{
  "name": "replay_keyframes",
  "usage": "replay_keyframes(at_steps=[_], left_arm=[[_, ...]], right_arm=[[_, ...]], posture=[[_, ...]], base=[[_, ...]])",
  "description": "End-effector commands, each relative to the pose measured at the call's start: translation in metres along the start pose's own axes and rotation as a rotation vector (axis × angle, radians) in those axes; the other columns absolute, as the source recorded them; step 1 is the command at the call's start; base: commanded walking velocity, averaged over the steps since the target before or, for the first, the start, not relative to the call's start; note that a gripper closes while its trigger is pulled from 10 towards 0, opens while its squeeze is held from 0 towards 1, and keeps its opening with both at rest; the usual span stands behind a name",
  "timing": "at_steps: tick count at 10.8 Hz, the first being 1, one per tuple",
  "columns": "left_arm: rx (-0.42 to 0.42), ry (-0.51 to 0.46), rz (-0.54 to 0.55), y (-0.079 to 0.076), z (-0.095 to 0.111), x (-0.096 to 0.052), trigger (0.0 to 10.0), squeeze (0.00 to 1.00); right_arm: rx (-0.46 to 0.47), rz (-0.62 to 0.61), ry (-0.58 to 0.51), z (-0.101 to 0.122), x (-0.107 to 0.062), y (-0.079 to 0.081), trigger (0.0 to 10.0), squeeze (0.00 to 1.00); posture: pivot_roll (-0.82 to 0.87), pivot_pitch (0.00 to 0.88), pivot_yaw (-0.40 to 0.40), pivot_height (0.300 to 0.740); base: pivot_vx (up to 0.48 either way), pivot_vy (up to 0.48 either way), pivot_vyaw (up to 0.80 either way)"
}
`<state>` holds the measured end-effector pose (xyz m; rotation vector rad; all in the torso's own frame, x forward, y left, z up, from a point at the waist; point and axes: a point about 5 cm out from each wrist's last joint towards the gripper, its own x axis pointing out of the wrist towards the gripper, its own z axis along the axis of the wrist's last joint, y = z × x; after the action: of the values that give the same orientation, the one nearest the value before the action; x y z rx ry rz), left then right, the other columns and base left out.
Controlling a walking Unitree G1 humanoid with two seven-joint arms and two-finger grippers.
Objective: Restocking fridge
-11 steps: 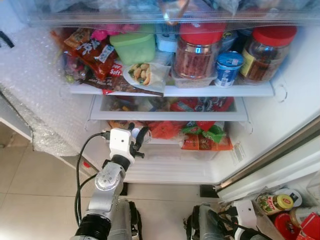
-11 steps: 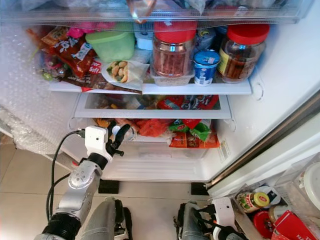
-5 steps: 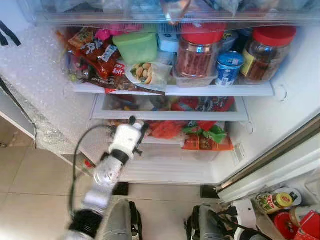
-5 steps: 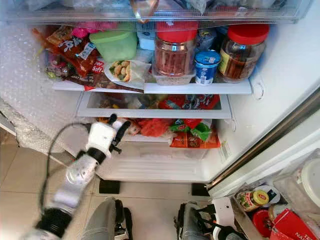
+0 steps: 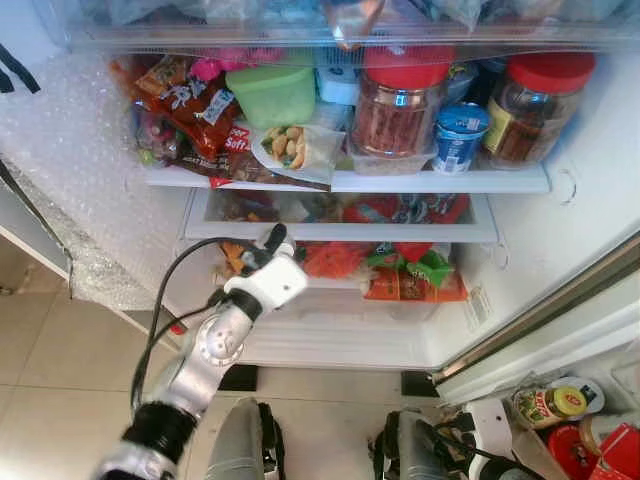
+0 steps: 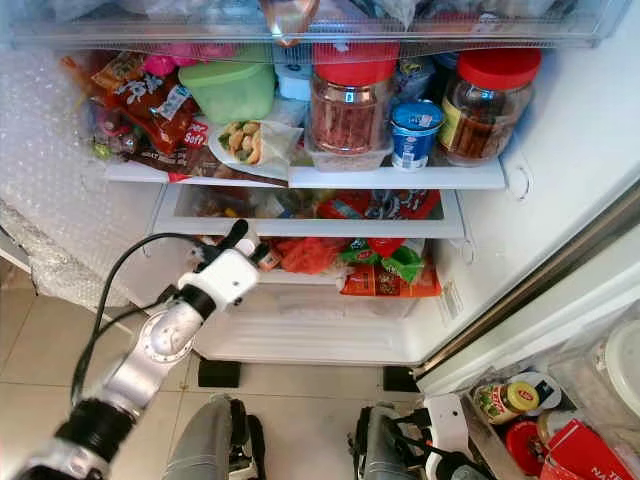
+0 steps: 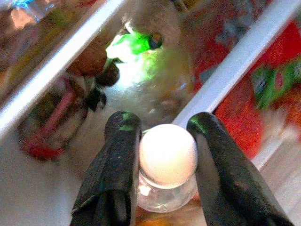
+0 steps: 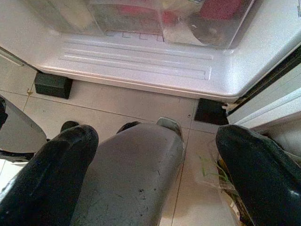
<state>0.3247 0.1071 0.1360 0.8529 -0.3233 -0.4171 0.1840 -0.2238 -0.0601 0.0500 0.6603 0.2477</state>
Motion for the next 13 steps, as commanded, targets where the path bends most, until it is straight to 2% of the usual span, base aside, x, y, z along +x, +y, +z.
replay_keyframes(at_steps=[1,3,7,13], left_arm=[[0.08,-0.02,-0.004,-0.0007,0.0059,0.0016,10.0,0.0],[0.144,-0.007,-0.009,-0.004,0.004,0.0013,10.0,0.0],[0.12,0.029,-0.001,-0.0062,-0.0011,0.0011,10.0,0.0],[0.113,0.025,0.025,-0.0021,0.001,0.0048,10.0,0.0]], right_arm=[[0.021,0.007,0.075,-0.0194,-0.007,0.004,10.0,0.0],[0.025,0.004,0.077,-0.0198,-0.0071,0.0041,10.0,0.0],[0.02,0.006,0.075,-0.0194,-0.0066,0.0047,10.0,0.0],[0.022,0.006,0.074,-0.0194,-0.0065,0.0049,10.0,0.0]], posture=[[-0.07,0.225,0.041,0.642],[-0.07,0.226,0.041,0.642],[-0.06,0.226,0.046,0.642],[-0.06,0.225,0.046,0.642]], base=[[0.0,0.0,0.0],[0.0,0.0,0.0],[0.256,0.0,0.0],[0.349,0.0,0.0]])
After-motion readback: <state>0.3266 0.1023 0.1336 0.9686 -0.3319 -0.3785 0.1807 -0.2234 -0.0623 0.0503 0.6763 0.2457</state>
